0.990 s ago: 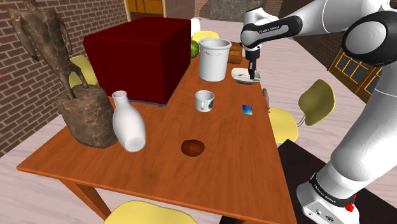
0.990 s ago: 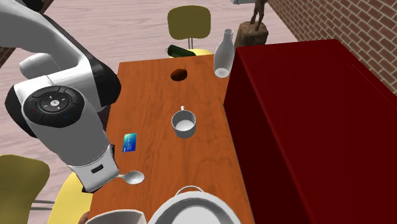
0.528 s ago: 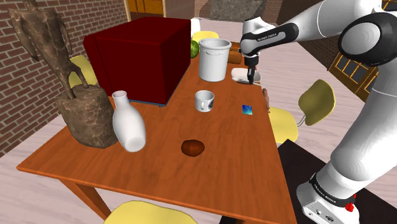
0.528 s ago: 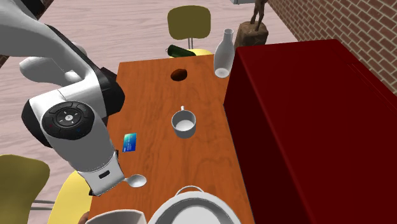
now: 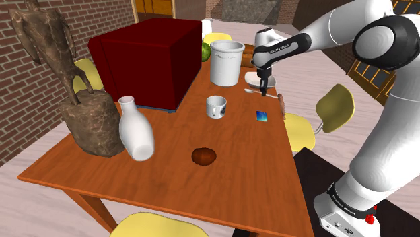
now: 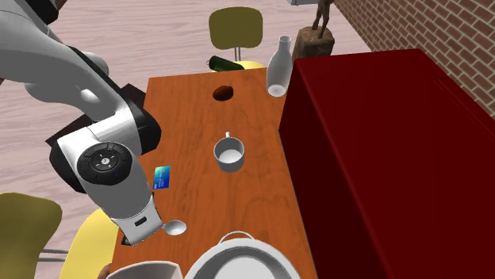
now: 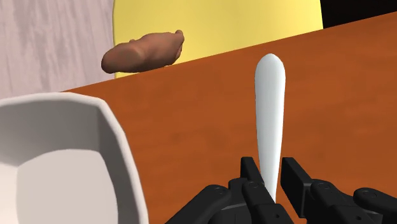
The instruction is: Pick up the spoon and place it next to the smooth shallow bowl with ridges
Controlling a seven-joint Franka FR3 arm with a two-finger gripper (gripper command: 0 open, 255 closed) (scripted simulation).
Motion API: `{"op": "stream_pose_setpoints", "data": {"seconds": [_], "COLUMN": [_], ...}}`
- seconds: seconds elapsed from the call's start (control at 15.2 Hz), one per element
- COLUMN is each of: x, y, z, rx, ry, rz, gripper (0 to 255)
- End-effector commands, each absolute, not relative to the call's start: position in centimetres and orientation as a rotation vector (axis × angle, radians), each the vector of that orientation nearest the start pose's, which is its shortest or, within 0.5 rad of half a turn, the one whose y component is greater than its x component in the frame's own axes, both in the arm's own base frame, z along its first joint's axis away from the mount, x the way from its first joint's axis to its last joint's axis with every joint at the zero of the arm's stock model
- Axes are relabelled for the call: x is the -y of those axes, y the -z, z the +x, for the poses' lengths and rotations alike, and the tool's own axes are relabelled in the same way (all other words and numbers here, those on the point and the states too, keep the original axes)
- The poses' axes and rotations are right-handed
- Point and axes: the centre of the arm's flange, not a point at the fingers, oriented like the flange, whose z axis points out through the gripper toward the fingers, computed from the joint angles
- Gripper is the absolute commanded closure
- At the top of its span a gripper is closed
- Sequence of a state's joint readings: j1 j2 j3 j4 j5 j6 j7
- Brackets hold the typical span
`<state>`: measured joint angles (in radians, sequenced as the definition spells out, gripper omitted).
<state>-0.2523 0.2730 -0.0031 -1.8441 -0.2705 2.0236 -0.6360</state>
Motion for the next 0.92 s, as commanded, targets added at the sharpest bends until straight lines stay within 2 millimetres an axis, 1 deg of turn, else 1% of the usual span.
{"op": "stream_pose_setpoints", "data": {"seconds": [0.0,0.2,0.73,0.79,0.86], "x": [16.9,16.9,16.9,16.9,16.9], "y": [-36.3,-34.7,-34.6,-34.6,-34.6], "z": [59.1,59.1,59.1,59.1,59.1], "rx": [0.834,0.834,0.834,0.834,0.834], "ry": [-0.309,-0.309,-0.309,-0.309,-0.309], "rz": [-3.195,-3.195,-3.195,-3.195,-3.195], "gripper": [255,255,255,0,0]}}
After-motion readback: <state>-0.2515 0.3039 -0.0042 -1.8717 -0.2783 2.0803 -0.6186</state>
